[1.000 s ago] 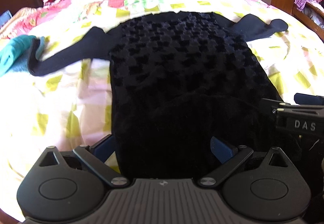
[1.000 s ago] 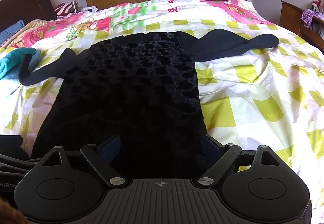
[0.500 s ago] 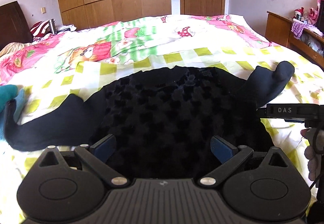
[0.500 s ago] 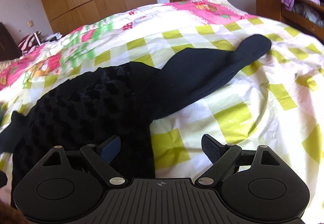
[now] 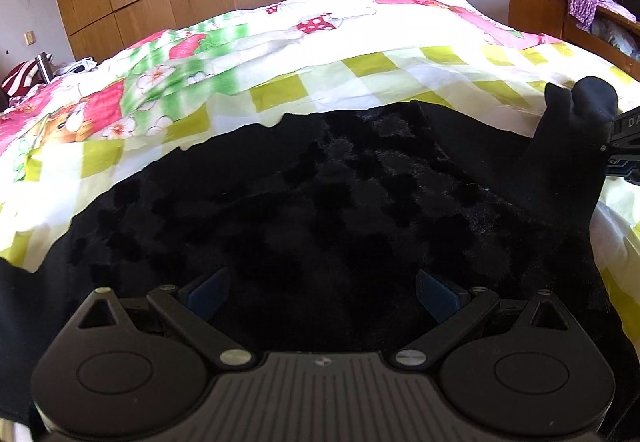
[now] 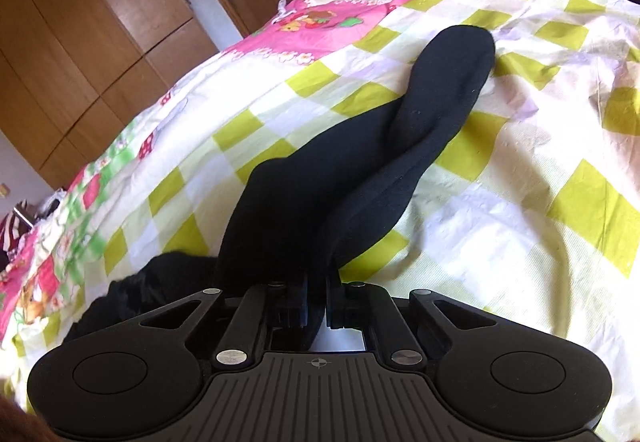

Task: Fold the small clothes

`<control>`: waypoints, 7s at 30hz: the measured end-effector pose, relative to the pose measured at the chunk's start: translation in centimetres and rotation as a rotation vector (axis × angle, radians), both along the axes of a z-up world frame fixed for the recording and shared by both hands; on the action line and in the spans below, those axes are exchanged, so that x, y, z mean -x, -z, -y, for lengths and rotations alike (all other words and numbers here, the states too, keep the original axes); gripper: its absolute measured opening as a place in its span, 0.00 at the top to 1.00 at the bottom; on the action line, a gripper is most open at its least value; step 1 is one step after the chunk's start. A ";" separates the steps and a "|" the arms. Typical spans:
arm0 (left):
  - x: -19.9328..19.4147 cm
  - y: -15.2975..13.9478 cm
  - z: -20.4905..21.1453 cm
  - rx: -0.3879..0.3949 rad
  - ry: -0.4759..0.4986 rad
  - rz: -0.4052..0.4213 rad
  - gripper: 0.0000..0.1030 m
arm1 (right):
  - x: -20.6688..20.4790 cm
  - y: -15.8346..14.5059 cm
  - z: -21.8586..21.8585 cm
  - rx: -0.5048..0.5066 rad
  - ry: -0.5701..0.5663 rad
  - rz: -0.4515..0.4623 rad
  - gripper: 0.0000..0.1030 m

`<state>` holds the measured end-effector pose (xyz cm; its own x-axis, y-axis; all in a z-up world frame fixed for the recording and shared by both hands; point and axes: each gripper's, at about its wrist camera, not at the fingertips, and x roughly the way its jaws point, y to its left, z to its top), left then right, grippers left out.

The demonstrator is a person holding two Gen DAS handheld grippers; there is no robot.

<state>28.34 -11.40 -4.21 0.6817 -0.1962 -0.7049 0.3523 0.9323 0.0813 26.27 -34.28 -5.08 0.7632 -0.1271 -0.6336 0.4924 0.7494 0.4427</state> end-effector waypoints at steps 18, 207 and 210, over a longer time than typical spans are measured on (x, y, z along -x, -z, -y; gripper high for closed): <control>1.3 -0.7 -0.5 0.007 0.011 0.010 0.00 | 3.5 -0.9 6.8 -0.007 0.086 0.088 0.63; 0.4 -2.2 -9.1 -0.199 -0.206 0.124 0.00 | 4.2 -3.1 -6.1 0.429 -0.254 0.037 0.83; 0.0 -0.6 -10.5 -0.178 -0.206 0.080 0.00 | 2.2 -1.1 -5.2 0.385 -0.272 -0.068 0.83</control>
<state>28.35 -0.93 -3.65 0.7492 0.0743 -0.6582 0.1429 0.9522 0.2701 24.07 -29.06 -3.94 0.7594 -0.1635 -0.6297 0.2738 0.9584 0.0813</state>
